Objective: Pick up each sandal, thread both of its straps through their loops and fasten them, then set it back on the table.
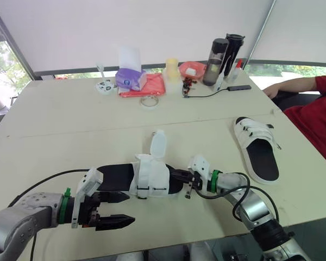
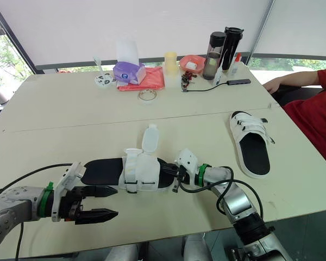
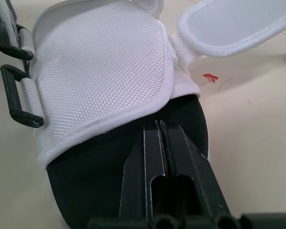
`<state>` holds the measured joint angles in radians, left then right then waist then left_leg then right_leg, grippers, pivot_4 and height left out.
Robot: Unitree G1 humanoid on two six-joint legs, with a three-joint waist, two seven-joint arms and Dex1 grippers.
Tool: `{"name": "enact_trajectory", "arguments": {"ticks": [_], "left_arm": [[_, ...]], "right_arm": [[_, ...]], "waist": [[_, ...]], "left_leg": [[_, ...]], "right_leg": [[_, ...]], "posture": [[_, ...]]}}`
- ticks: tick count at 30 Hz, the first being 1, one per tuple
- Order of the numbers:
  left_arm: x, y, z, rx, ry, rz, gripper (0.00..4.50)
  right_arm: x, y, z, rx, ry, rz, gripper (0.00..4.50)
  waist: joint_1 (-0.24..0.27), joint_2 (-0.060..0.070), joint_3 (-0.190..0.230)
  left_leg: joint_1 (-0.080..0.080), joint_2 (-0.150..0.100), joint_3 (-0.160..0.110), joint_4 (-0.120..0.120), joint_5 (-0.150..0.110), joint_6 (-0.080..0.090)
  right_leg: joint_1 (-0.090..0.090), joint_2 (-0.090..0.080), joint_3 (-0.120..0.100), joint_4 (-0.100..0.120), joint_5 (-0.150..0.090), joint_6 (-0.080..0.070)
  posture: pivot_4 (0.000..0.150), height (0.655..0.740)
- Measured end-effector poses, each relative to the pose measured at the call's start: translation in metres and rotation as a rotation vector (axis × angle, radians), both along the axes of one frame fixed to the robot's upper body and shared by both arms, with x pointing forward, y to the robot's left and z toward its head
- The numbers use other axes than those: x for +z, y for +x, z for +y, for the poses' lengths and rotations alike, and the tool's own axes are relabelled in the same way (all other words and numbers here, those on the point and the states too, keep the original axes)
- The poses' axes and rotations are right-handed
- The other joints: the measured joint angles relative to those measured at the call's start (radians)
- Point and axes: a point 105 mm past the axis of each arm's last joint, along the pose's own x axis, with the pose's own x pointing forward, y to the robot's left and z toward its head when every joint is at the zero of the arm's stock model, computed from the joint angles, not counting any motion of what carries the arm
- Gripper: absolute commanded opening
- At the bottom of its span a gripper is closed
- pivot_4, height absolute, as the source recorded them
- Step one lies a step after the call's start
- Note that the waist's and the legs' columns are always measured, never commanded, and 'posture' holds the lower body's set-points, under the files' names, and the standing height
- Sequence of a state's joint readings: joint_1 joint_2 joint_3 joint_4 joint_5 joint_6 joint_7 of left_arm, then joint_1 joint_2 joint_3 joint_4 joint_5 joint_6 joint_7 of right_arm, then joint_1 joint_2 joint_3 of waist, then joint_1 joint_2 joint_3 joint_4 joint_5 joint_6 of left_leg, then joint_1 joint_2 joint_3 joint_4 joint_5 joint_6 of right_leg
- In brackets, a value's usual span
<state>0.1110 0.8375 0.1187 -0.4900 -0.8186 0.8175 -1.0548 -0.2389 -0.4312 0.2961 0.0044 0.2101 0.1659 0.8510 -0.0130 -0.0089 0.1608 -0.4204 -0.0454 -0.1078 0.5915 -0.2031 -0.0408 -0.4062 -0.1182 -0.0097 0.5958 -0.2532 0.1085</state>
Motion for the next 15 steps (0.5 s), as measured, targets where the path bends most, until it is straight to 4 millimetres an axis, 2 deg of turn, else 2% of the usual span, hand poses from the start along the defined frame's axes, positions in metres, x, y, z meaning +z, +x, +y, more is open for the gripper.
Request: {"name": "enact_trajectory", "arguments": {"ticks": [3, 9, 15], "left_arm": [[-0.005, 0.007, -0.006, 0.004, 0.008, -0.026, 4.44], [-0.012, 0.008, -0.012, -0.014, 0.015, -0.031, 4.44], [-0.016, 0.012, -0.011, -0.007, 0.021, -0.027, 4.44]], "right_arm": [[0.001, -0.003, -0.002, 0.020, -0.015, -0.008, 0.00], [0.005, -0.013, -0.010, 0.056, -0.078, -0.055, 0.00], [0.008, -0.027, -0.022, 0.085, -0.150, -0.079, 0.00]], "waist": [[0.002, 0.000, 0.000], [0.022, 0.002, 0.001], [0.028, 0.001, 0.001]], "left_leg": [[0.000, 0.000, 0.001, 0.000, 0.000, 0.000], [-0.001, -0.004, 0.000, -0.001, -0.001, 0.002], [-0.004, -0.008, -0.001, 0.000, -0.002, 0.003]], "right_leg": [[0.000, 0.000, 0.000, 0.000, 0.000, 0.000], [-0.001, 0.001, -0.001, 0.002, 0.000, 0.001], [0.001, -0.001, -0.002, 0.002, -0.002, 0.004]], "posture": [[0.150, 0.7400], [0.150, 0.7400], [0.150, 0.7400]]}}
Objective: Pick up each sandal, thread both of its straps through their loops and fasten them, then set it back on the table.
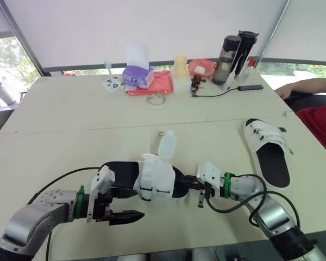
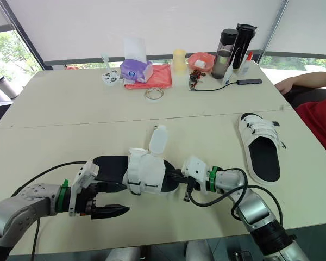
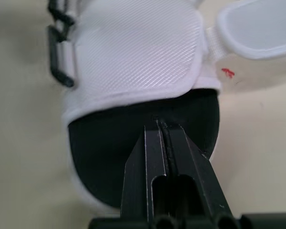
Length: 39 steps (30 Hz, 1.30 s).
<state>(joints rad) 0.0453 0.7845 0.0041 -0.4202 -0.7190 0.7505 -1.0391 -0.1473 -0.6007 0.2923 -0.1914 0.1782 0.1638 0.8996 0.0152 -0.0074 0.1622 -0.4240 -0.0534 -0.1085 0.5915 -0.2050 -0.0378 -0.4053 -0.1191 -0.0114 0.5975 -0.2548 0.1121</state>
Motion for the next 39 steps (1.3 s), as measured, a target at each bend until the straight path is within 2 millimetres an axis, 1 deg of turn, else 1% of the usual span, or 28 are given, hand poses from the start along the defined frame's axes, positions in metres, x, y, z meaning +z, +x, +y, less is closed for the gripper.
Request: {"name": "enact_trajectory", "arguments": {"ticks": [6, 12, 21, 23, 25, 28, 29, 30, 31, 39], "left_arm": [[-0.004, 0.000, -0.005, -0.010, -0.007, 0.017, 4.44], [-0.003, 0.002, -0.007, -0.009, -0.013, 0.011, 4.44], [-0.007, 0.006, -0.012, -0.033, -0.008, 0.016, 4.44], [-0.007, 0.007, -0.012, -0.035, -0.009, 0.018, 3.90], [-0.007, 0.007, -0.015, -0.053, -0.015, 0.021, 3.16], [-0.007, 0.006, -0.020, -0.076, -0.025, 0.027, 1.53], [-0.007, 0.006, -0.020, -0.074, -0.026, 0.028, 1.08], [-0.008, 0.007, -0.020, -0.072, -0.026, 0.030, 0.47], [-0.008, 0.007, -0.020, -0.071, -0.027, 0.030, 0.02], [-0.008, 0.008, -0.020, -0.068, -0.031, 0.034, 0.02]], "right_arm": [[0.000, -0.006, -0.001, 0.009, -0.022, 0.013, 0.00], [0.000, -0.013, -0.003, 0.038, -0.076, 0.035, 0.00], [-0.002, -0.012, -0.001, 0.035, -0.069, 0.038, 0.00], [-0.002, -0.012, 0.000, 0.033, -0.066, 0.040, 0.00], [-0.003, -0.012, -0.001, 0.031, -0.065, 0.044, 0.00], [-0.002, -0.015, 0.000, 0.038, -0.068, 0.045, 0.00], [-0.002, -0.017, 0.000, 0.039, -0.069, 0.049, 0.00], [-0.002, -0.019, 0.000, 0.038, -0.068, 0.054, 0.00], [-0.002, -0.021, 0.000, 0.038, -0.066, 0.058, 0.00], [-0.001, -0.031, -0.004, 0.035, -0.079, 0.084, 0.00]], "waist": [[-0.002, -0.001, 0.000], [-0.002, -0.001, 0.000], [-0.003, -0.002, -0.001], [-0.003, -0.002, -0.001], [-0.003, -0.002, -0.001], [-0.003, -0.002, -0.001], [-0.003, -0.002, -0.001], [-0.003, -0.002, -0.001], [-0.003, -0.002, -0.001], [-0.002, -0.002, 0.000]], "left_leg": [[0.000, 0.000, 0.000, 0.000, 0.000, 0.000], [0.000, 0.000, 0.000, 0.000, 0.000, 0.000], [0.003, 0.000, 0.000, 0.002, 0.000, 0.000], [0.004, 0.000, 0.000, 0.002, 0.000, 0.000], [0.007, 0.000, 0.000, 0.002, 0.000, 0.000], [0.009, 0.000, 0.000, 0.002, 0.000, 0.000], [0.009, 0.000, 0.000, 0.002, 0.000, 0.000], [0.009, 0.000, -0.001, 0.002, 0.000, 0.000], [0.009, 0.000, -0.001, 0.002, 0.000, 0.000], [0.009, 0.000, 0.000, 0.002, 0.000, 0.000]], "right_leg": [[0.001, 0.000, 0.000, 0.001, 0.000, 0.001], [0.001, 0.000, 0.000, 0.002, -0.001, 0.001], [0.003, 0.001, 0.000, 0.005, -0.001, 0.001], [0.004, 0.001, 0.000, 0.006, -0.001, 0.001], [0.006, 0.001, 0.000, 0.006, -0.001, 0.001], [0.008, 0.001, 0.000, 0.006, -0.001, 0.002], [0.008, 0.001, 0.000, 0.006, -0.002, 0.003], [0.008, 0.001, 0.000, 0.006, -0.002, 0.003], [0.008, 0.001, 0.000, 0.006, -0.002, 0.003], [0.008, 0.000, 0.000, 0.007, -0.002, 0.003]], "posture": [[0.150, 0.7400], [0.150, 0.7400], [0.150, 0.7400], [0.150, 0.7400], [0.150, 0.7400], [0.150, 0.7400], [0.150, 0.7400], [0.150, 0.7400], [0.150, 0.7400], [0.150, 0.7400]]}}
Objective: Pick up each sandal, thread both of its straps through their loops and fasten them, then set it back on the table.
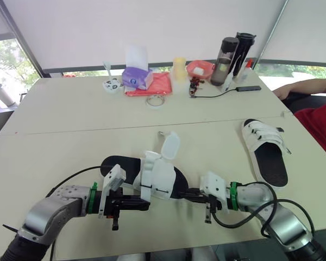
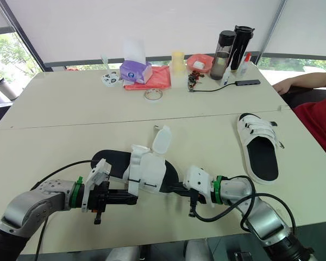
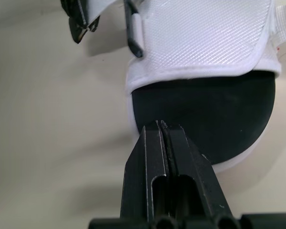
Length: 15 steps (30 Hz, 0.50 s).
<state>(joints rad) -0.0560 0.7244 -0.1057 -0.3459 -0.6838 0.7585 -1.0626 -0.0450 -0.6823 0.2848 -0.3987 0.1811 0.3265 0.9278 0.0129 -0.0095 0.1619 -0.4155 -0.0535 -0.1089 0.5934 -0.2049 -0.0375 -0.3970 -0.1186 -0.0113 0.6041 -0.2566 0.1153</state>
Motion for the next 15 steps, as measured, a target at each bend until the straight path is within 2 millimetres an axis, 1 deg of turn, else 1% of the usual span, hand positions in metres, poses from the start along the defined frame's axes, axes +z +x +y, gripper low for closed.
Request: {"name": "enact_trajectory", "arguments": {"ticks": [6, 9, 15], "left_arm": [[0.001, 0.002, 0.000, 0.000, 0.000, -0.004, 0.02], [0.000, 0.002, 0.001, 0.004, 0.001, -0.001, 0.02], [0.000, 0.002, 0.001, 0.005, 0.001, 0.001, 0.02]], "right_arm": [[-0.001, 0.004, 0.007, -0.010, 0.039, 0.010, 0.00], [-0.003, 0.008, 0.015, -0.008, 0.059, 0.015, 0.00], [-0.004, 0.018, 0.027, -0.014, 0.084, 0.037, 0.00]], "waist": [[-0.004, -0.001, 0.000], [-0.008, -0.001, 0.000], [-0.021, -0.002, 0.000]], "left_leg": [[0.004, 0.000, 0.001, 0.000, 0.000, 0.000], [0.007, 0.002, 0.000, 0.000, 0.000, 0.000], [0.008, 0.003, 0.000, 0.000, 0.000, 0.000]], "right_leg": [[0.000, 0.000, 0.000, 0.006, -0.001, 0.000], [0.001, 0.001, 0.001, 0.009, -0.001, 0.000], [0.001, 0.002, 0.001, 0.010, 0.000, 0.000]], "posture": [[0.150, 0.7400], [0.150, 0.7400], [0.150, 0.7400]]}}
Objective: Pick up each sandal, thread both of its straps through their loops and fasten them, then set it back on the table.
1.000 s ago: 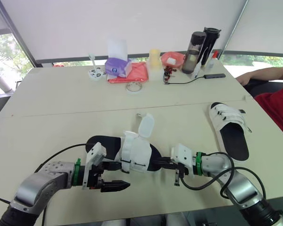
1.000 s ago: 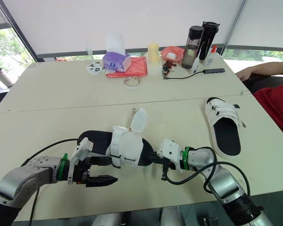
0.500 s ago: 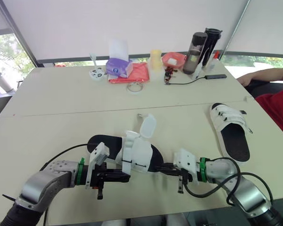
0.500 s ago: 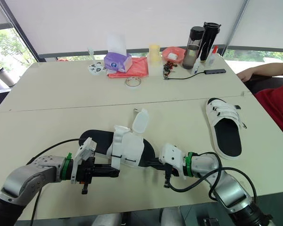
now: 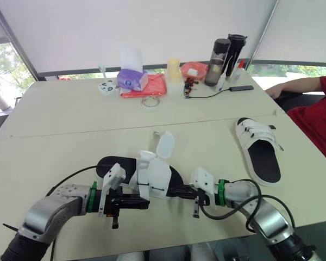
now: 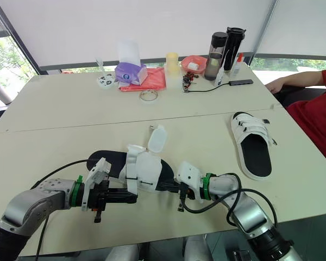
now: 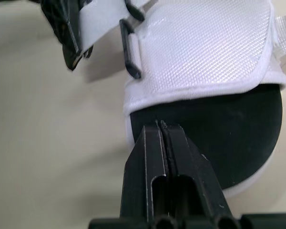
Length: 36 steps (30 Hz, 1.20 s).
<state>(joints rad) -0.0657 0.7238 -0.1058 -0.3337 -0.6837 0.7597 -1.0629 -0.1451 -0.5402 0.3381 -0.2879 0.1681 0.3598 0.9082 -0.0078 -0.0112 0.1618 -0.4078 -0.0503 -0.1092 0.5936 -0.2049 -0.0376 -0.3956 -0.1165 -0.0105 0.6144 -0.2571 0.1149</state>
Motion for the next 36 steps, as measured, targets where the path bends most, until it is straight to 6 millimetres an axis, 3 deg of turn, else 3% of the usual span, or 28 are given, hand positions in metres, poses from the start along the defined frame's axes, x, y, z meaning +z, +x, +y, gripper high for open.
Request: {"name": "enact_trajectory", "arguments": {"ticks": [8, 17, 28, 36], "left_arm": [[-0.001, 0.001, -0.002, 0.008, -0.008, 0.012, 0.02], [0.013, -0.009, -0.009, -0.032, -0.048, 0.057, 0.02], [0.059, -0.025, 0.001, -0.049, -0.120, 0.031, 0.02], [0.066, -0.039, 0.010, -0.064, -0.126, 0.057, 0.02]], "right_arm": [[-0.001, 0.016, 0.009, -0.026, 0.037, -0.042, 0.00], [0.002, 0.044, -0.002, -0.152, 0.088, -0.127, 0.00], [0.003, 0.039, -0.005, -0.138, 0.111, -0.095, 0.00], [0.000, 0.038, -0.006, -0.119, 0.086, -0.094, 0.00]], "waist": [[-0.007, 0.000, -0.001], [-0.002, 0.001, 0.000], [-0.005, 0.001, 0.001], [-0.002, 0.001, 0.001]], "left_leg": [[0.003, 0.005, 0.000, 0.001, 0.000, 0.000], [0.000, 0.004, 0.001, 0.003, 0.000, -0.001], [0.000, 0.005, 0.002, 0.003, 0.000, -0.001], [0.000, 0.005, 0.002, 0.003, 0.000, -0.001]], "right_leg": [[0.002, 0.005, 0.001, 0.001, 0.001, -0.002], [0.000, 0.004, 0.001, 0.000, 0.003, -0.004], [0.000, 0.004, 0.001, 0.001, 0.001, -0.002], [0.000, 0.004, 0.001, 0.000, 0.001, -0.003]], "posture": [[0.150, 0.7400], [0.150, 0.7400], [0.150, 0.7400], [0.150, 0.7400]]}}
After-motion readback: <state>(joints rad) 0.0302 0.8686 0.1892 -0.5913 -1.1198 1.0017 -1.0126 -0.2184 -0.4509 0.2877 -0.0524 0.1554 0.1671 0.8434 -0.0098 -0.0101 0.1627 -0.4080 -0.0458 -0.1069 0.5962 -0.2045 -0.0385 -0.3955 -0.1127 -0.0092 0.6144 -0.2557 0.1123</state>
